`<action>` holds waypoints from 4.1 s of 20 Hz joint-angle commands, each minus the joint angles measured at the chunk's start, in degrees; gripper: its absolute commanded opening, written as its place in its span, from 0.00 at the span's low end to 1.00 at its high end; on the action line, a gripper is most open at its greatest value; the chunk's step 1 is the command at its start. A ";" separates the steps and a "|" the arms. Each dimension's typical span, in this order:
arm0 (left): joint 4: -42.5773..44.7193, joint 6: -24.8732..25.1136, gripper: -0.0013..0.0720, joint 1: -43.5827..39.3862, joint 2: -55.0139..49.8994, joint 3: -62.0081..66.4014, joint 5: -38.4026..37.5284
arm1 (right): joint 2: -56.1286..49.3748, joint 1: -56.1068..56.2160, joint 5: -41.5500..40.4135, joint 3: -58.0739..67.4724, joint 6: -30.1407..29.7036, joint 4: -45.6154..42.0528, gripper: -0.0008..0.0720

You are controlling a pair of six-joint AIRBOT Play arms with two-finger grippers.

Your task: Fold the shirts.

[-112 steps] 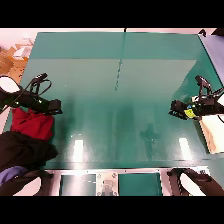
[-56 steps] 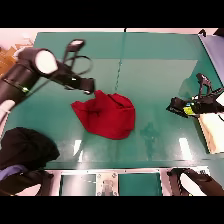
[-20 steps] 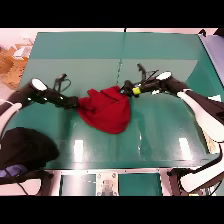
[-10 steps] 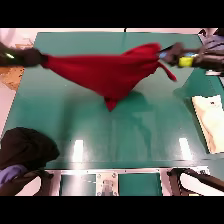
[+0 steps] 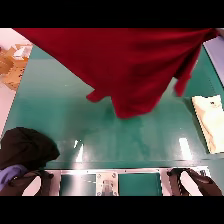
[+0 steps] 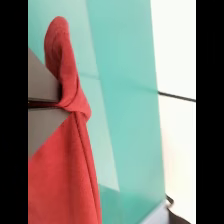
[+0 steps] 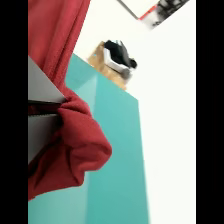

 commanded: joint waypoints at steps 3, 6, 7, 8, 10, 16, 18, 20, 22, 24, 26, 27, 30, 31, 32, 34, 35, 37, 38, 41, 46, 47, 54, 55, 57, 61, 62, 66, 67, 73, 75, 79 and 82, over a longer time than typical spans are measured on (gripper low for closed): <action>-2.16 0.35 0.04 0.07 -2.01 -0.98 -3.02 | -5.16 1.11 -0.09 0.57 -0.20 -0.63 0.04; -2.45 0.94 0.04 -0.02 -6.05 -10.14 -2.38 | -15.78 7.58 -0.87 0.15 -0.20 -3.91 0.04; -2.45 2.89 0.04 -0.57 -7.87 -14.80 -0.83 | -19.85 10.19 -2.03 0.15 -0.17 -5.44 0.04; -2.56 4.85 0.04 -1.49 -9.84 -19.43 1.49 | -24.50 12.92 -3.78 0.15 -0.15 -6.49 0.04; -2.58 8.07 0.04 -4.48 -14.93 -28.79 9.49 | -33.70 17.46 -6.69 0.15 -0.11 -6.45 0.04; -3.30 10.60 0.04 -8.33 -33.11 -35.17 24.17 | -51.01 22.32 -9.97 0.15 2.27 -6.51 0.07; -2.51 10.97 0.04 -7.91 -35.45 -35.17 23.34 | -50.27 18.62 -6.60 0.94 3.82 -6.47 0.42; -2.12 10.95 0.04 -7.43 -35.50 -34.88 23.32 | -47.63 12.72 0.55 1.73 5.95 -6.49 0.41; -1.77 10.99 0.05 -7.45 -35.50 -33.92 21.20 | -44.06 7.21 7.52 1.36 8.17 -9.27 0.40; -1.79 11.02 0.05 -7.45 -35.41 -33.51 18.08 | -38.84 3.54 10.91 -2.56 11.23 -15.89 0.39; -0.66 10.99 0.05 -7.45 -35.41 -33.51 15.52 | -32.24 2.43 11.08 -10.78 15.13 -21.57 0.40; -0.61 10.99 0.05 -7.45 -35.41 -33.51 14.56 | -28.55 2.58 11.04 -16.65 17.07 -23.08 0.41; -0.24 10.95 0.05 -7.45 -35.41 -33.51 13.99 | -20.61 5.40 5.79 -35.15 19.45 -23.04 0.59; -0.26 10.93 0.05 -7.45 -35.41 -33.51 13.99 | -19.54 7.17 2.67 -40.65 19.43 -21.29 0.59; -0.24 10.93 0.05 -7.45 -35.41 -33.51 13.81 | -19.61 9.25 -0.50 -44.85 19.34 -18.32 0.59; -0.24 10.93 0.05 -7.45 -35.41 -33.51 13.29 | -20.61 15.15 -8.55 -50.56 16.92 -11.19 0.59; -0.24 10.93 0.04 -7.45 -35.41 -33.51 13.22 | -21.70 18.38 -11.91 -51.45 16.17 -8.26 0.59; -0.24 10.91 0.05 -7.45 -35.41 -33.51 13.20 | -24.37 23.56 -17.40 -50.69 15.47 -4.94 0.59; -0.26 10.88 0.04 -7.45 -35.41 -33.51 13.11 | -25.86 25.20 -19.17 -49.75 15.47 -4.33 0.58; -0.24 10.71 0.05 -7.45 -35.39 -33.51 12.68 | -29.38 26.67 -21.44 -46.58 14.64 -4.39 0.37; 0.90 10.47 0.05 -7.43 -35.39 -32.59 8.41 | -27.78 17.81 -10.29 -41.20 12.00 -14.19 0.05; 1.66 10.45 0.13 -7.45 -35.39 -31.71 6.45 | -26.27 13.88 -7.43 -40.30 13.75 -18.80 0.05; 3.89 7.96 0.86 -7.45 -35.39 -23.19 -11.47 | -20.20 -10.21 2.45 -36.96 12.70 -29.57 0.04; 5.77 6.95 0.86 -7.45 -35.41 -23.17 -12.24 | -20.20 -11.26 2.32 -36.94 12.24 -29.92 0.05; 12.92 3.91 0.86 -7.43 -35.45 -23.52 -11.74 | -20.20 -12.48 1.86 -36.94 11.15 -30.58 0.04; 18.16 0.28 0.85 -2.78 -35.63 -23.52 -6.58 | -20.20 -13.99 1.33 -36.94 10.95 -31.52 0.05; 14.97 0.85 0.84 0.00 -36.30 -23.52 -6.69 | -20.20 -14.21 1.16 -36.94 10.97 -31.47 0.04; 8.33 7.74 0.85 4.11 -41.00 -25.27 -12.22 | -20.20 -14.25 0.72 -36.94 10.97 -31.28 0.04; 6.40 8.94 0.85 3.56 -42.51 -26.03 -12.17 | -20.20 -14.25 0.70 -36.94 10.97 -31.15 0.05; -5.57 14.67 0.85 -1.62 -49.46 -27.17 -11.58 | -20.20 -14.25 0.74 -36.94 10.95 -31.04 0.04; -4.98 14.51 0.85 -3.30 -50.84 -27.15 -12.68 | -20.20 -14.25 0.72 -36.94 10.78 -31.04 0.05; -4.83 14.86 0.47 -2.91 -51.10 -26.58 -15.39 | -20.20 -14.25 0.74 -36.94 10.78 -31.04 0.04; -4.90 15.06 0.04 -1.68 -51.10 -24.35 -16.52 | -20.20 -14.25 0.85 -36.94 10.78 -30.97 0.05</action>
